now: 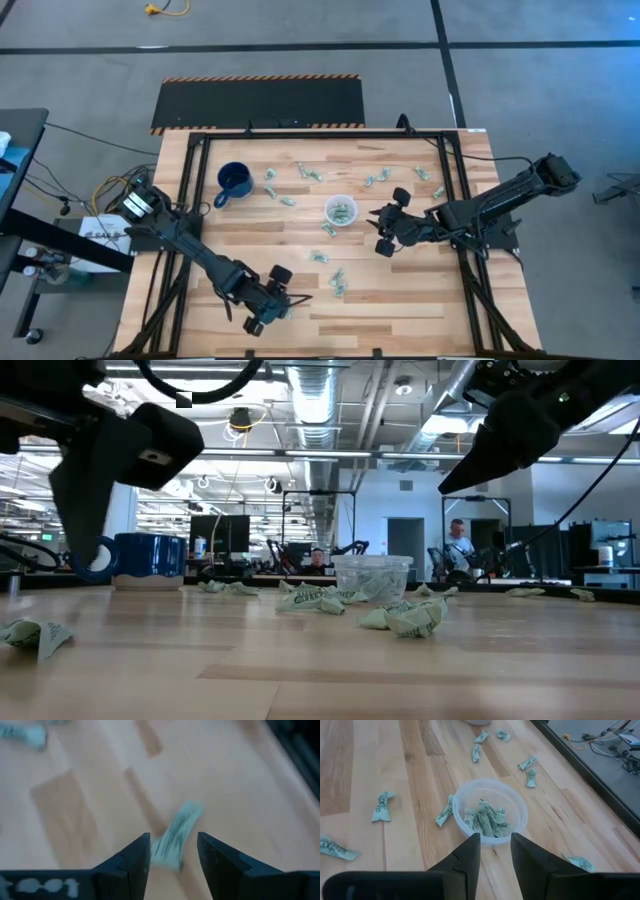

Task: Pick and place items into bin
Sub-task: Put the gray stevia packet into the transparent bin

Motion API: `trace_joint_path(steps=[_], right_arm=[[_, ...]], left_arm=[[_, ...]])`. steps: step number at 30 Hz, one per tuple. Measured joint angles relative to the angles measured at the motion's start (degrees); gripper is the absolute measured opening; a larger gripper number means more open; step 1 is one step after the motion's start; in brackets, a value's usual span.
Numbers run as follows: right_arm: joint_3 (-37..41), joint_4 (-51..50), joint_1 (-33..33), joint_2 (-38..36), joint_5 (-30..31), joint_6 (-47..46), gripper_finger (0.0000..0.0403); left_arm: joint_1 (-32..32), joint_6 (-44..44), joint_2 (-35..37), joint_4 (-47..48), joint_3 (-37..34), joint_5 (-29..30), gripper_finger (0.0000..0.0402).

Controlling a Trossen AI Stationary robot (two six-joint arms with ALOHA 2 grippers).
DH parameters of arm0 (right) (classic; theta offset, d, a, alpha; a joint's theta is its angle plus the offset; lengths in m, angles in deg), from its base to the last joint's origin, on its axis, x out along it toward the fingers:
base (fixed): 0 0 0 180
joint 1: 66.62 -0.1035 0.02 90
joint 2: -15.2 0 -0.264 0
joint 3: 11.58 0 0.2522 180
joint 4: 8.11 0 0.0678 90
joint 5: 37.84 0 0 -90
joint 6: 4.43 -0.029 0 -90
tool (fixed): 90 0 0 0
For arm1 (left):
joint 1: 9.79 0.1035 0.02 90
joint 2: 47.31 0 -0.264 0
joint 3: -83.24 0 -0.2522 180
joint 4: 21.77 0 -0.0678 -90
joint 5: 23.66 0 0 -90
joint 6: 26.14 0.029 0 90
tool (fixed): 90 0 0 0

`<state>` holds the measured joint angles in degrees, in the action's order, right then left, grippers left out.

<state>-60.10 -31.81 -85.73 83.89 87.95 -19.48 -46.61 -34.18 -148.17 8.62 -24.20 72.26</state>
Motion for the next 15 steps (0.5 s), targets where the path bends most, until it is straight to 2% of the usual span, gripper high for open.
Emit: trace_joint_path(steps=[9,15], right_arm=[[0.0,0.14,0.0,0.0,0.02,0.0,0.0102],[-0.02,0.05,-0.01,0.0,0.03,0.0,0.0102]], left_arm=[[0.13,1.54,-0.75,-3.71,0.07,-1.49,0.0186],[0.15,3.48,-4.99,-3.86,0.71,-2.64,0.0193]])
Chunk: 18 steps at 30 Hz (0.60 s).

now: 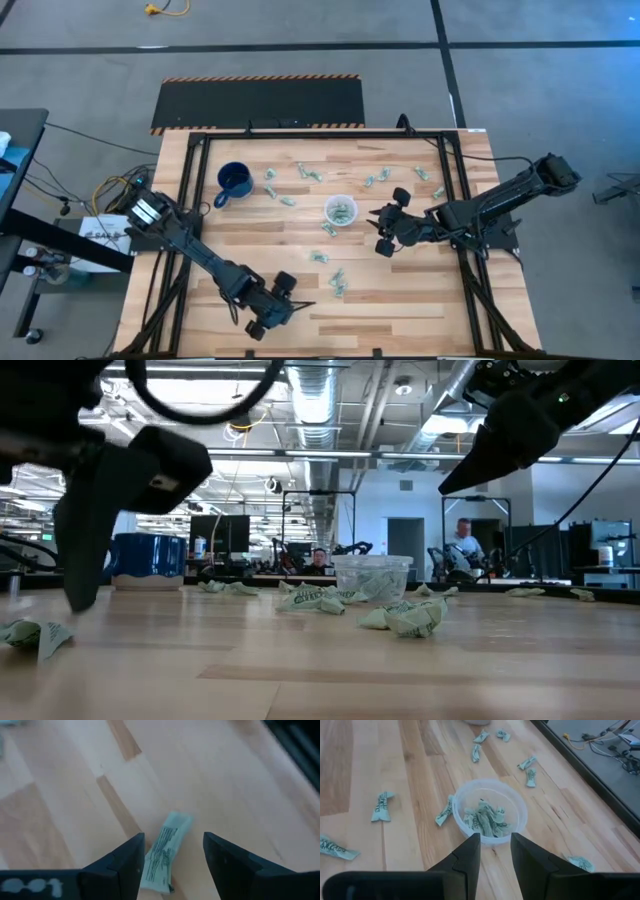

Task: Pick and place items into bin
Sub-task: Put the gray stevia packet into the transparent bin

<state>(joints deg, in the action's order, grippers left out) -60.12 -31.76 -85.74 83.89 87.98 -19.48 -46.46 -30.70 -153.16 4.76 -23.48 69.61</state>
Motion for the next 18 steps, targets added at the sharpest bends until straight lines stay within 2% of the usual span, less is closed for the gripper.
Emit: trace_joint_path(steps=[5,12,18], right_arm=[[0.0,0.18,0.01,0.0,0.01,0.0,0.0102],[0.0,0.13,0.01,0.0,0.01,0.0,0.0102],[0.0,0.13,-0.01,0.0,0.0,-0.02,0.0102]], left_arm=[[0.02,0.1,-2.79,1.37,2.39,0.0,0.0193],[0.17,-0.31,-3.03,2.92,3.15,2.38,0.0191],[0.17,-0.48,-3.03,3.01,3.15,2.86,0.0149]])
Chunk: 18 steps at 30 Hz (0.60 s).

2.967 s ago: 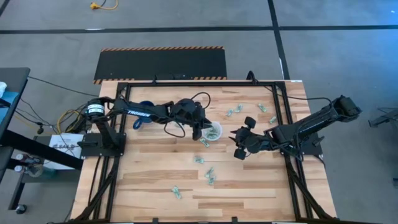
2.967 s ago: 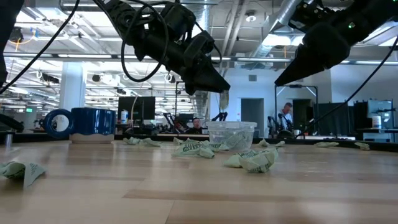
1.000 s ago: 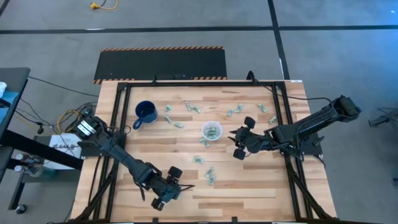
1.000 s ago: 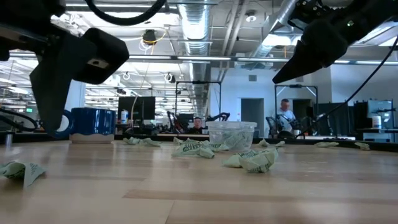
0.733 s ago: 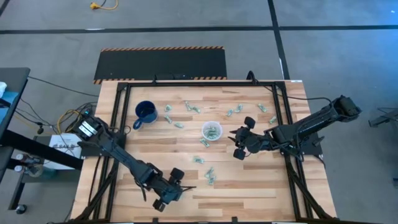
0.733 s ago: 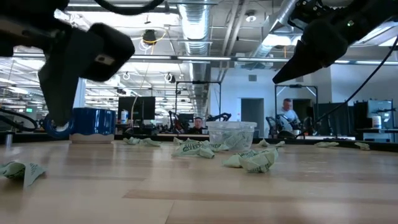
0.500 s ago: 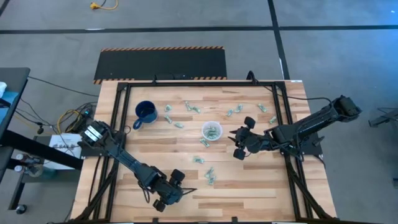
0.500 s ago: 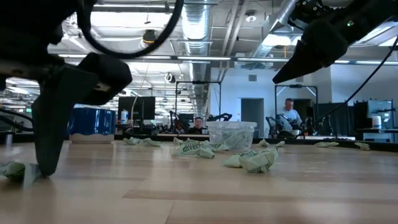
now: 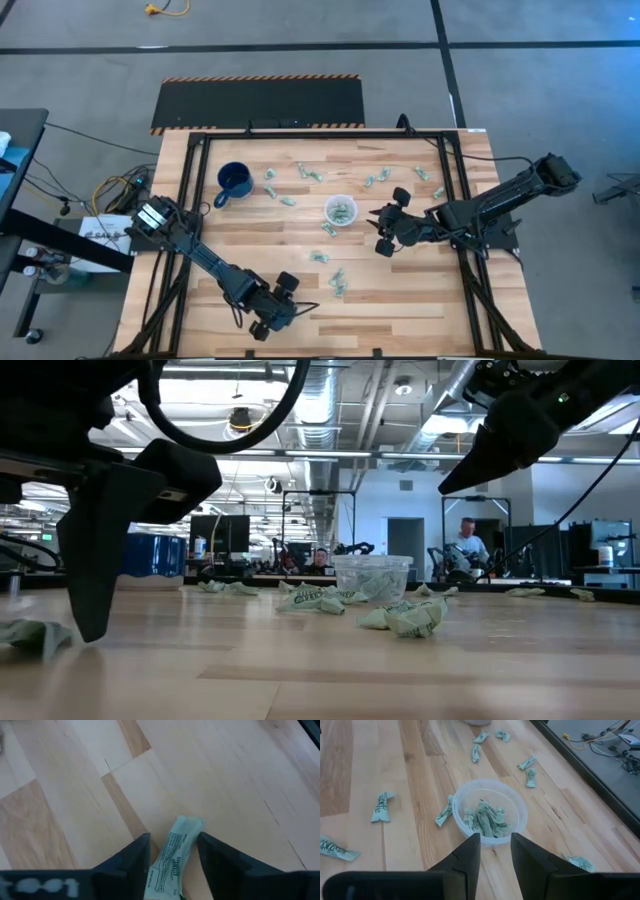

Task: Pick and place items into bin
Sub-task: Put the gray stevia packet into the transparent bin

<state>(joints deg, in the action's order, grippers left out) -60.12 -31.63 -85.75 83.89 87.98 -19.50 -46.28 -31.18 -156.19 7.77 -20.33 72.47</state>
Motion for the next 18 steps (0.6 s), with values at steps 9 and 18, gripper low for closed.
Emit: trace_joint_path(steps=[9,18], right_arm=[[0.0,0.0,0.01,0.0,0.02,0.0,0.0102],[0.0,0.0,0.02,0.0,0.02,0.0,0.0102]], left_arm=[[0.1,0.81,0.0,-0.04,-0.02,0.73,0.0051],[1.11,-3.23,0.02,-0.09,-0.02,2.29,0.0006]])
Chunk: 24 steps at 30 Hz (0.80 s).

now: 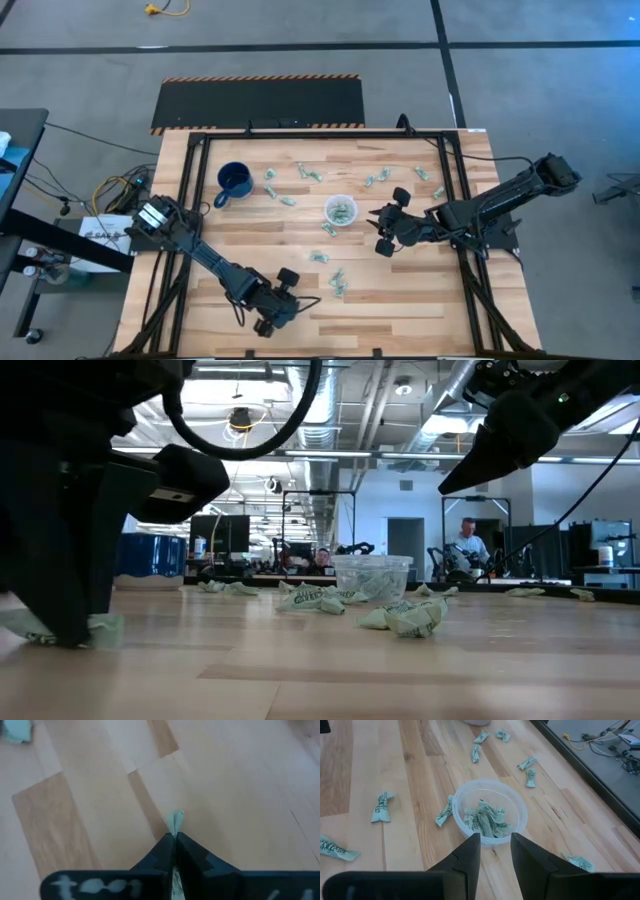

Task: Pick and place items into bin
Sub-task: Put the gray stevia packet into the transparent bin

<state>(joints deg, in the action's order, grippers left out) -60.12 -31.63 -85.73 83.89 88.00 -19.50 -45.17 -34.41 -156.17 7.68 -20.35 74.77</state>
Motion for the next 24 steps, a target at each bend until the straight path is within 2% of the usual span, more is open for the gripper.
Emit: trace_joint_path(steps=[7,10,14,16,19,24], right_arm=[[0.0,0.0,0.0,0.0,0.0,0.0,0.0102],[0.0,0.0,0.0,0.0,0.0,0.0,0.0102],[0.0,0.0,0.0,0.0,0.0,0.0,0.0102],[0.0,0.0,0.0,0.0,0.04,0.0,0.0102],[0.0,0.0,0.0,0.0,0.04,0.0,0.0102],[0.0,0.0,0.0,0.0,0.07,0.0,0.0102]], left_arm=[[3.51,0.21,3.6,0.82,-0.02,0.19,0.0002],[5.44,5.8,6.86,2.26,-0.03,3.81,0.0001],[9.41,16.1,11.47,0.81,-0.04,12.55,0.0001],[12.57,20.8,13.08,-2.15,-0.03,13.12,0.0001],[18.94,25.73,13.88,-8.31,-0.02,6.98,0.0],[30.92,27.14,12.97,-16.71,0.01,-7.1,0.0]])
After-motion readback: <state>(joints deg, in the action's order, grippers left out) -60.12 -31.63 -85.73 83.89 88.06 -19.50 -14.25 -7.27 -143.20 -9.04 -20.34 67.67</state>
